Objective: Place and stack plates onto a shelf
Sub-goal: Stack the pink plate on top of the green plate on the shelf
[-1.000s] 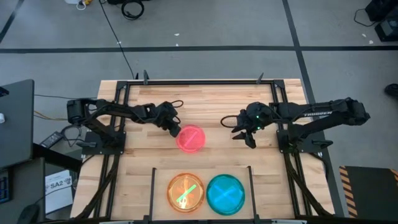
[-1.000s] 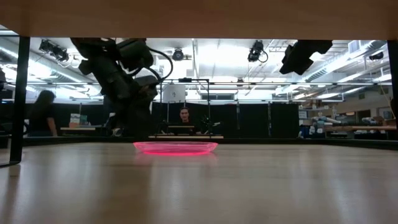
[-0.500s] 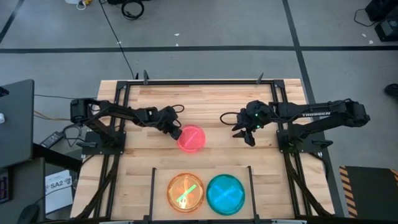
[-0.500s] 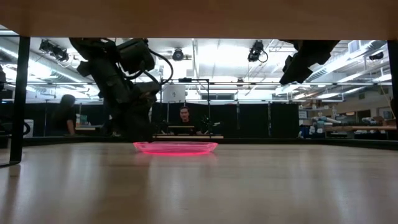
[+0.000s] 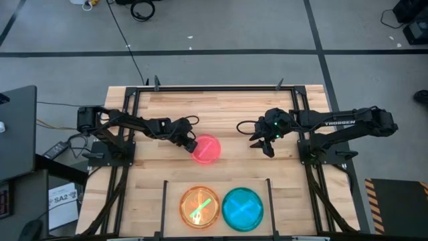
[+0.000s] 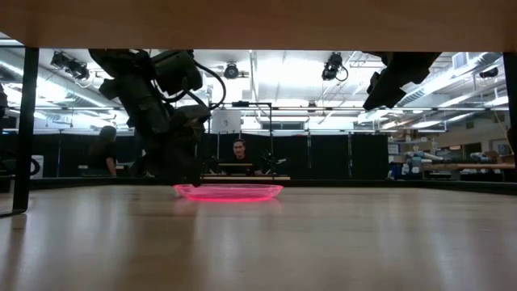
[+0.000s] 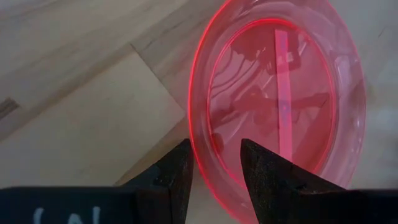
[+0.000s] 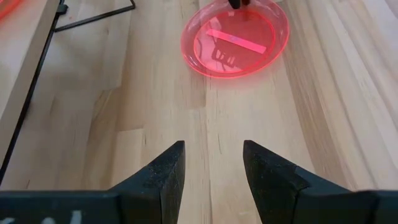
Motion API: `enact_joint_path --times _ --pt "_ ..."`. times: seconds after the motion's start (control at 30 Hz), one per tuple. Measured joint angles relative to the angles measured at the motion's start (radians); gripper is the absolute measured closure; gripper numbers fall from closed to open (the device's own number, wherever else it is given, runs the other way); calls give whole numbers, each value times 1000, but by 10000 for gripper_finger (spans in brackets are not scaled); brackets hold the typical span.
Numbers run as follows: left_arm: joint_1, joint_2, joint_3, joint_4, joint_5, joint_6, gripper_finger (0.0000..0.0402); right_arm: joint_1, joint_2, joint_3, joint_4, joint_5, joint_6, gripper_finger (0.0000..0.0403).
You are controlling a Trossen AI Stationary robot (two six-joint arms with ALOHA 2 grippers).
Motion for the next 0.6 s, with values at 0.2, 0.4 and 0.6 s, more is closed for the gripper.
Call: enact_joint_path --times 0.2,0.4,0.6 --pt "-5 13 -1 17 -2 -12 258 0 0 0 5 0 0 234" --pt "-5 12 -2 38 0 -12 275 0 0 0 7 0 0 234" --pt "-5 12 -3 36 -16 -13 309 0 0 0 7 0 0 234"
